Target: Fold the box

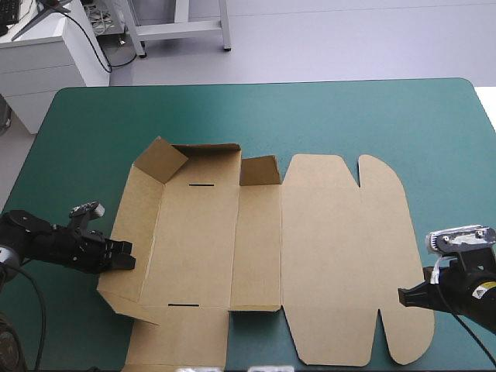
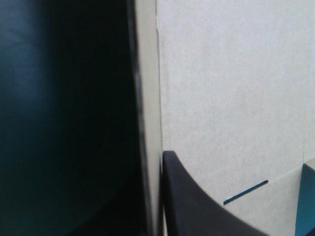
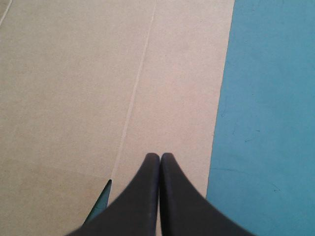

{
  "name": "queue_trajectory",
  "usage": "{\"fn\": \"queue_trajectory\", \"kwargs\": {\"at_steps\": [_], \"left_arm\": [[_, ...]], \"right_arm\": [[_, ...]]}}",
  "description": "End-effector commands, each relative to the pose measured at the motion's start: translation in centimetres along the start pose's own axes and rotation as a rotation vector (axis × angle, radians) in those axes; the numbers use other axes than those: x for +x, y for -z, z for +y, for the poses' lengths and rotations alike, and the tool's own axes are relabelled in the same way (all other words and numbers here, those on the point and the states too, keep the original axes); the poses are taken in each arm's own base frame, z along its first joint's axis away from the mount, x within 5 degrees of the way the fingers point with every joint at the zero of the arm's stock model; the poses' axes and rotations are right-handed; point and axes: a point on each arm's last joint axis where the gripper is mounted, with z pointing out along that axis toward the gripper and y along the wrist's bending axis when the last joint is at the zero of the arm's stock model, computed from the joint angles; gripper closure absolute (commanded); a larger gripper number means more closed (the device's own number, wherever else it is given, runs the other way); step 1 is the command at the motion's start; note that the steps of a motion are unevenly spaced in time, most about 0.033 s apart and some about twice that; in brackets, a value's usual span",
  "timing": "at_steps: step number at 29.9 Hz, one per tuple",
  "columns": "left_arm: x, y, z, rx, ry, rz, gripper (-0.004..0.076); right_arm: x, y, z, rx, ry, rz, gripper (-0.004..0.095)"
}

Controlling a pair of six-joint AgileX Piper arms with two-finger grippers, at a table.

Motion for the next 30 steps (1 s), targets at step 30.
{"fn": "queue_trajectory", "kwargs": {"at_steps": [30], "left_arm": [[-10.8, 0.2, -16.6, -0.467, -0.878, -0.054, 0.0732]], "right_arm": [[-0.9, 0.5, 0.0, 0.007, -0.006, -0.059, 0.0927]]}}
